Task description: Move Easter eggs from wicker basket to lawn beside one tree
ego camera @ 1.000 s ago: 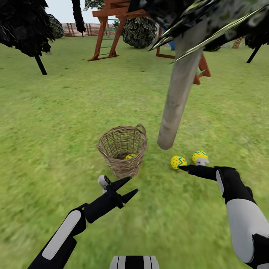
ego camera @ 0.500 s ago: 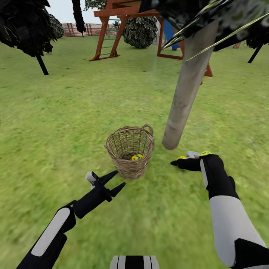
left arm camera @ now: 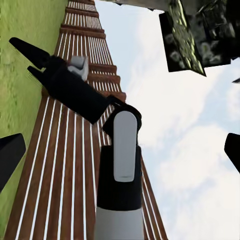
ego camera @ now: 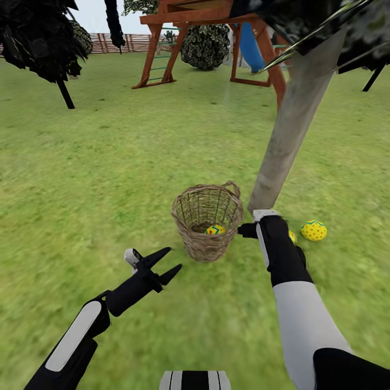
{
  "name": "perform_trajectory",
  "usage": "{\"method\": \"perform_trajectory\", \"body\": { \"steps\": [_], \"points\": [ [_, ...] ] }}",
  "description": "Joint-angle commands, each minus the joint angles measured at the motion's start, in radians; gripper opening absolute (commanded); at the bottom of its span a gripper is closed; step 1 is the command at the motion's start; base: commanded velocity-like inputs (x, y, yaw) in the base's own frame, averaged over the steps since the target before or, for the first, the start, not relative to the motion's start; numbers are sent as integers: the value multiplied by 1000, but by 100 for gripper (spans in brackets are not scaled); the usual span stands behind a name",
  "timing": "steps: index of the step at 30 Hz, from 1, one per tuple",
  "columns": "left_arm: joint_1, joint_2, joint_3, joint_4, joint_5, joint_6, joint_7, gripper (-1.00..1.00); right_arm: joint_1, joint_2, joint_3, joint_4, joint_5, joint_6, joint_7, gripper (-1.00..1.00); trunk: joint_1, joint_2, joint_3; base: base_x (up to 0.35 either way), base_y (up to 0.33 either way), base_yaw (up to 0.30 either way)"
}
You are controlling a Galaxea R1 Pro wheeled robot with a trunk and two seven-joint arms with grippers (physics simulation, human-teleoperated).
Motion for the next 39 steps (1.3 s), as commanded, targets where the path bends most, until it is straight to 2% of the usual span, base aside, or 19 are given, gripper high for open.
{"method": "perform_trajectory", "body": {
  "steps": [1,4,7,16,21,39],
  "points": [
    [-1,1,-1,1,3,2,-3,100,-1,3,3,-1,5,4,-5,100,0,0,-1,84,294,0],
    [-1,1,-2,1,2,2,-3,100,-6,9,17,-4,2,3,-97,100,0,0,-1,111,299,0],
    [-1,1,-2,1,1,1,-3,100,-13,10,18,-31,0,2,-150,100,0,0,-1,122,195,0],
    [-1,1,-3,2,1,1,-2,100,-26,10,19,-38,-6,2,-164,100,0,0,-1,62,31,0],
    [-1,1,-2,2,1,1,-2,100,-27,12,29,13,-4,0,-160,100,0,0,-1,300,105,0],
    [-1,0,-3,3,1,-1,-2,100,-23,14,32,38,-3,1,-150,100,0,0,-1,318,23,0]
  ]
}}
